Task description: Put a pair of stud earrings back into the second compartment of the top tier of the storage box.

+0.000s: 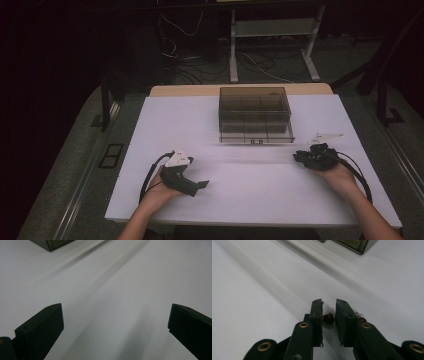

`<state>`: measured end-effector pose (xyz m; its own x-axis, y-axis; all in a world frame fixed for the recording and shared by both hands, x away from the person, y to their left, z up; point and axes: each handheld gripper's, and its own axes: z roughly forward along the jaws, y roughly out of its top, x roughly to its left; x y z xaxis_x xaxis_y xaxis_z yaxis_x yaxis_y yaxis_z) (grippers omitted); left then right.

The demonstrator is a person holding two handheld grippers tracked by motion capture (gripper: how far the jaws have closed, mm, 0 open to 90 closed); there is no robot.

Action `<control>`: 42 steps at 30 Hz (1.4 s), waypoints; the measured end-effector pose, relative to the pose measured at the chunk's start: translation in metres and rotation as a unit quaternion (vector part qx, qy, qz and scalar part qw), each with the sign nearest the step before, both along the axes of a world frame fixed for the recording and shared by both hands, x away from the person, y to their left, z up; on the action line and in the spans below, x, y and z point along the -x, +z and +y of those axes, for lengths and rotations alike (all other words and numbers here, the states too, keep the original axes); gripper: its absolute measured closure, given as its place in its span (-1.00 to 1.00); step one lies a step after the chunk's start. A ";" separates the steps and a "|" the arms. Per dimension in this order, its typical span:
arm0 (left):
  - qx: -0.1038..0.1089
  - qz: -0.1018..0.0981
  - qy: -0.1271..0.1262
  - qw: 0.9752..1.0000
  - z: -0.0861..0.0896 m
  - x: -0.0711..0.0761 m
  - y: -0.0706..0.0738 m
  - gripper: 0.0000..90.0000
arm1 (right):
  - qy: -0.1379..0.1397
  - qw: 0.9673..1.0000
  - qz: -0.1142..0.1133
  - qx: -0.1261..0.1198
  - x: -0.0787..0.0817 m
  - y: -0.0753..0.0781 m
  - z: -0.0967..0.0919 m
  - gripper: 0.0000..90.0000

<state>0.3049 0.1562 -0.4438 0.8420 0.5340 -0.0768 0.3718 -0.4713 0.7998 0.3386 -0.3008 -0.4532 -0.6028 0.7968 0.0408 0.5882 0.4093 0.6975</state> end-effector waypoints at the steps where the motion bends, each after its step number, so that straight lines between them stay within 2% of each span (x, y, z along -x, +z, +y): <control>1: -0.001 -0.001 -0.001 1.000 0.000 0.000 0.000 -1.00 | 0.000 1.000 0.000 0.000 0.000 0.000 0.000 0.70; 23: 0.000 0.000 0.000 1.000 0.001 -0.001 0.000 -1.00 | 0.000 1.000 0.006 -0.008 -0.001 0.001 -0.002 0.76; 42: -0.001 0.001 -0.001 1.000 0.001 0.000 0.000 -1.00 | 0.004 0.999 0.012 -0.031 -0.001 0.012 -0.009 0.76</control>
